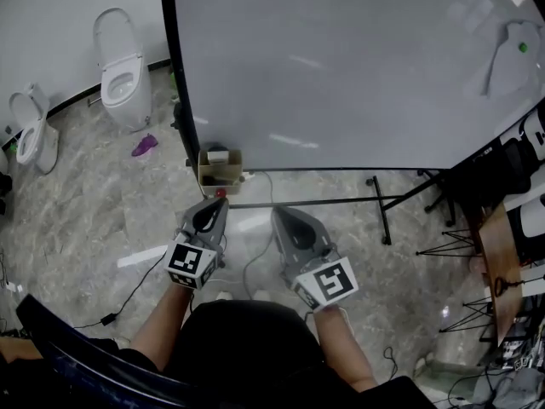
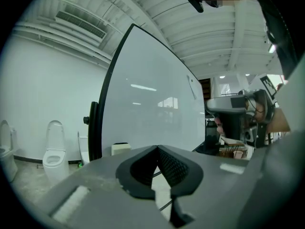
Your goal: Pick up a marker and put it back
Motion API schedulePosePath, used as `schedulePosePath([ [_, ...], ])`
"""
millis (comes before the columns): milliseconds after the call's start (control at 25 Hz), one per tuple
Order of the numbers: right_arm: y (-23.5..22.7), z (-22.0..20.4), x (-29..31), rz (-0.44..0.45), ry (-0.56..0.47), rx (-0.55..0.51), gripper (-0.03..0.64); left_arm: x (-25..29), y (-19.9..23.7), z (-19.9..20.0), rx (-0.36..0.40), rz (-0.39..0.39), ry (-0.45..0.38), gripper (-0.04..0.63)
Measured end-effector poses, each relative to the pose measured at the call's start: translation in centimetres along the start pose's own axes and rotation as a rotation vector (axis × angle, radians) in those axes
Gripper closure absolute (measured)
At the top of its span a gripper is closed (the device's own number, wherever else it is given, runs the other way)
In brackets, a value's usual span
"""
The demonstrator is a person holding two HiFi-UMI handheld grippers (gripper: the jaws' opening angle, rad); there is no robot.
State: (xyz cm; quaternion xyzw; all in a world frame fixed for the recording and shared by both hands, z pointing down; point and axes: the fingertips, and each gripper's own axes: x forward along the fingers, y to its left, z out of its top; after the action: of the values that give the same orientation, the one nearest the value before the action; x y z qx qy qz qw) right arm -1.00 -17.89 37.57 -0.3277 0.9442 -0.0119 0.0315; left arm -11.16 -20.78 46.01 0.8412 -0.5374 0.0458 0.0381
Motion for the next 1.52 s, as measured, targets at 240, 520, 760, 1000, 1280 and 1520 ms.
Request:
schedulePosePath([
  [240,-0.9,-0.3,0.0,-0.009,0.010,-0.007,0.607,2.6,0.3,-1.2,0.054,-0.006,0.016,0.588],
  [520,-2.5,-0.6,-0.9,-0.048,0.028,-0.015,0.607,4.9,0.5,-2.9,0.137,-0.031,0.070,0.522],
  [760,-4.0,-0.8,-1.6,-0.088,0.025,-0.011,0.607,6.5,0.9,-3.6,0.155,-0.032,0.088,0.482],
  [1000,-4.6,-0.9,-2.0,-0.113,0.038,-0.010,0.607,7.7,1.1,-4.2,0.181,-0.023,0.110,0.432],
  [1280,-5.3,-0.9,-2.8,-0.149,0.040,-0.012,0.607,8.7,1.3,-5.0,0.227,-0.013,0.140,0.410],
  [1520,-5.4,-0.9,-3.6,-0.162,0.040,-0.017,0.607,9.5,1.6,-5.5,0.255,0.008,0.155,0.431],
])
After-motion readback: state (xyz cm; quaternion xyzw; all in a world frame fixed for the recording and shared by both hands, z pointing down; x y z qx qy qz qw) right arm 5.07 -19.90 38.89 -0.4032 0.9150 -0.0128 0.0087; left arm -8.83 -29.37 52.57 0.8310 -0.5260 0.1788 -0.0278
